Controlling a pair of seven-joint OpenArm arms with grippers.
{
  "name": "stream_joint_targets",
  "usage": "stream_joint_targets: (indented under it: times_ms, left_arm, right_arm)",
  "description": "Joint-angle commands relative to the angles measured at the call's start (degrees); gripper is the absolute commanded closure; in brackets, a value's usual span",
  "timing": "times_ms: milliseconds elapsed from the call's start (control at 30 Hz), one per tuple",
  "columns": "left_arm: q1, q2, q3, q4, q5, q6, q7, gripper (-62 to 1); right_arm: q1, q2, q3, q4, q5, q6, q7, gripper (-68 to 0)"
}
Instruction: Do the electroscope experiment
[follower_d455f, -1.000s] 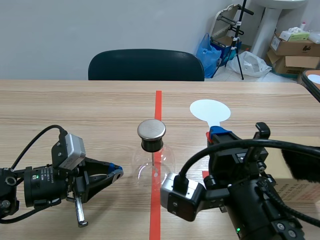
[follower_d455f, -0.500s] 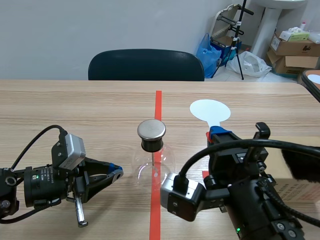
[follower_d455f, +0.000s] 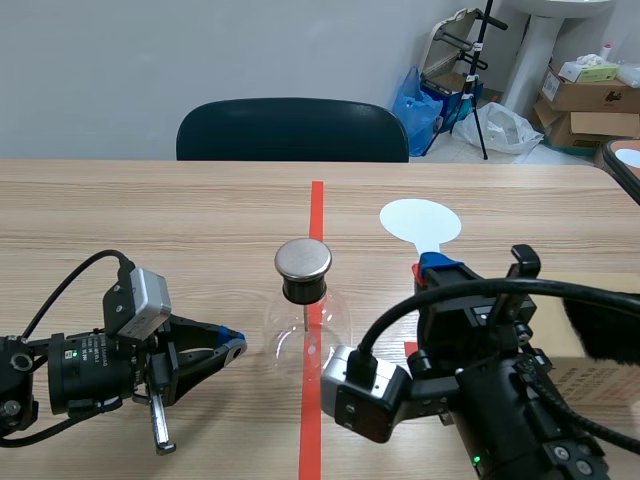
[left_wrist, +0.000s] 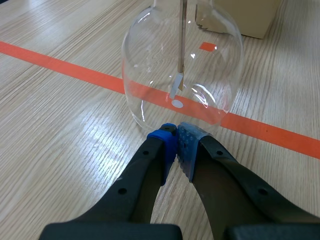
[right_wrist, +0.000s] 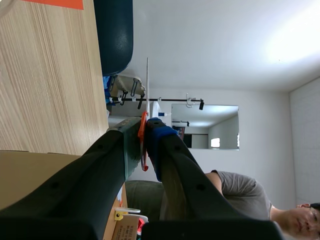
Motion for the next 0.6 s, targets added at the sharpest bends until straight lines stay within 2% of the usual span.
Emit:
stream_joint_targets:
  times_ms: [0,567]
  left_arm:
    - [-0.3,0.1,-0.1,0.9,-0.8,-0.1,-1.2,-3.6]
    - [-0.3,0.1,-0.1,0.9,-0.8,-0.1,-1.1,-3.6]
  right_arm:
    - [0.5,0.6,0.1,0.4,0.0,-0.4,-0.2,-1.7]
    - [0.5,0.6,0.1,0.4,0.0,-0.4,-0.9,-1.7]
